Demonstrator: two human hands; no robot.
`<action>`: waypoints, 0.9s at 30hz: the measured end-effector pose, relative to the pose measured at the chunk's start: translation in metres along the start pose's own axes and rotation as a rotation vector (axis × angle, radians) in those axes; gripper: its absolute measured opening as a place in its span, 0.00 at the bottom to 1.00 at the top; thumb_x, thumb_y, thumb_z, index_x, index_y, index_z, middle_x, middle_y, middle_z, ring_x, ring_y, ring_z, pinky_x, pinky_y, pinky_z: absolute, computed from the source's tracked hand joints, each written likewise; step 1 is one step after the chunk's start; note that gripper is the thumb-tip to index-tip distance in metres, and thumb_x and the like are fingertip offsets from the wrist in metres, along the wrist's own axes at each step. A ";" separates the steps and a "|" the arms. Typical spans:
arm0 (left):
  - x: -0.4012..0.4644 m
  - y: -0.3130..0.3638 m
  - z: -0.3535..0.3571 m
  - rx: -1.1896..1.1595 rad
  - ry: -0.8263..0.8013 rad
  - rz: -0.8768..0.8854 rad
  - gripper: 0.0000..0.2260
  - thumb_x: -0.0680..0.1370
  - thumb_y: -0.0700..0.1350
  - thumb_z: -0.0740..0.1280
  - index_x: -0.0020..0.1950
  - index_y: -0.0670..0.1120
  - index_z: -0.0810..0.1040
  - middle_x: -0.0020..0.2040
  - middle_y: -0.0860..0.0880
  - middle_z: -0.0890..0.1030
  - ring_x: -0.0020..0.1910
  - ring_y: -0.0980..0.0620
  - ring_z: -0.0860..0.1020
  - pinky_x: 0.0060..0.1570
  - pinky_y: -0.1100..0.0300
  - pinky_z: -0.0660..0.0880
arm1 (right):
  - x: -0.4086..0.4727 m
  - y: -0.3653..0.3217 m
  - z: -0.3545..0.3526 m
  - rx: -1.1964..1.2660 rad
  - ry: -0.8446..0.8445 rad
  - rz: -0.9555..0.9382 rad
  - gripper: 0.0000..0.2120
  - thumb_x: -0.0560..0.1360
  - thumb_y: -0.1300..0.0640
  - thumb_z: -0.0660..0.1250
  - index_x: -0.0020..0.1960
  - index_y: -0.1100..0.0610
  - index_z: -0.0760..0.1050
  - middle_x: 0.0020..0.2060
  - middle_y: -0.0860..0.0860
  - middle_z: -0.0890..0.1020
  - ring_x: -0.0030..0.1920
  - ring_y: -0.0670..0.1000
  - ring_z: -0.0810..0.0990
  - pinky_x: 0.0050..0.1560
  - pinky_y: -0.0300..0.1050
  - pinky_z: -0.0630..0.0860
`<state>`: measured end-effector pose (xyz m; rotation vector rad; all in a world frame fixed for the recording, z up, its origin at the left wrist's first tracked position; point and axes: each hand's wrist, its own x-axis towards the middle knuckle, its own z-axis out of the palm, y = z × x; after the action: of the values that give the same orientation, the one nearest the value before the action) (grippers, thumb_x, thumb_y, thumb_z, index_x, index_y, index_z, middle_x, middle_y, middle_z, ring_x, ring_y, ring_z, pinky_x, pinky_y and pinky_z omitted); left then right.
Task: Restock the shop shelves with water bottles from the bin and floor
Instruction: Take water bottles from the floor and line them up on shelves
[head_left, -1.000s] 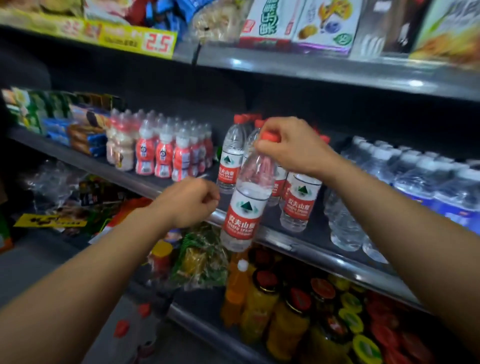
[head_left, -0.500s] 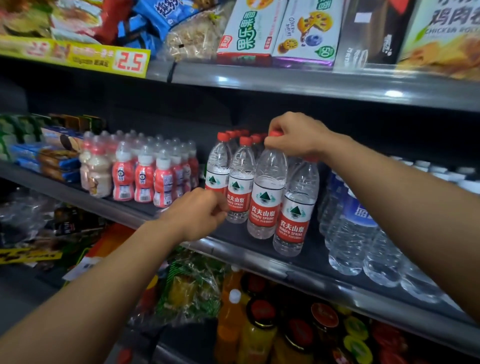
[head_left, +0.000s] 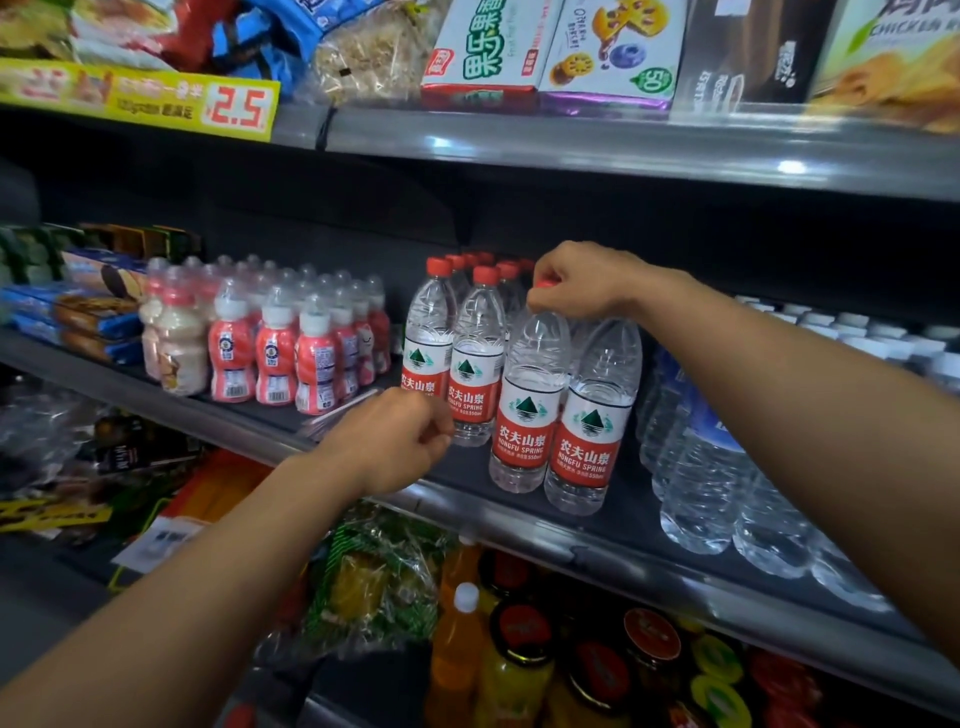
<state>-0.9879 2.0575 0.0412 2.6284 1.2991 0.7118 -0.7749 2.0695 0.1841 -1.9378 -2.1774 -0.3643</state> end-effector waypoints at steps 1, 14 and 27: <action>-0.001 -0.001 0.001 -0.004 0.000 -0.004 0.08 0.78 0.46 0.65 0.55 0.48 0.80 0.48 0.50 0.82 0.47 0.51 0.79 0.50 0.52 0.78 | 0.000 0.000 0.000 -0.009 -0.010 0.004 0.13 0.73 0.45 0.64 0.45 0.55 0.77 0.40 0.52 0.80 0.38 0.51 0.75 0.36 0.44 0.68; -0.016 -0.016 -0.003 0.016 0.012 -0.023 0.06 0.78 0.46 0.65 0.51 0.49 0.80 0.45 0.50 0.82 0.43 0.50 0.79 0.46 0.54 0.77 | -0.011 -0.019 -0.004 -0.073 0.121 -0.051 0.12 0.74 0.50 0.66 0.55 0.54 0.77 0.51 0.55 0.79 0.49 0.57 0.78 0.48 0.50 0.76; -0.127 -0.082 0.001 0.103 -0.077 -0.244 0.07 0.78 0.47 0.65 0.53 0.49 0.81 0.47 0.46 0.82 0.49 0.43 0.79 0.46 0.55 0.74 | -0.094 -0.168 0.147 0.265 0.014 -0.388 0.09 0.75 0.48 0.64 0.52 0.50 0.76 0.37 0.48 0.74 0.45 0.57 0.77 0.33 0.45 0.64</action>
<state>-1.1126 2.0101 -0.0310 2.4825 1.6362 0.5144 -0.9291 2.0091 0.0075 -1.3733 -2.4443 -0.1351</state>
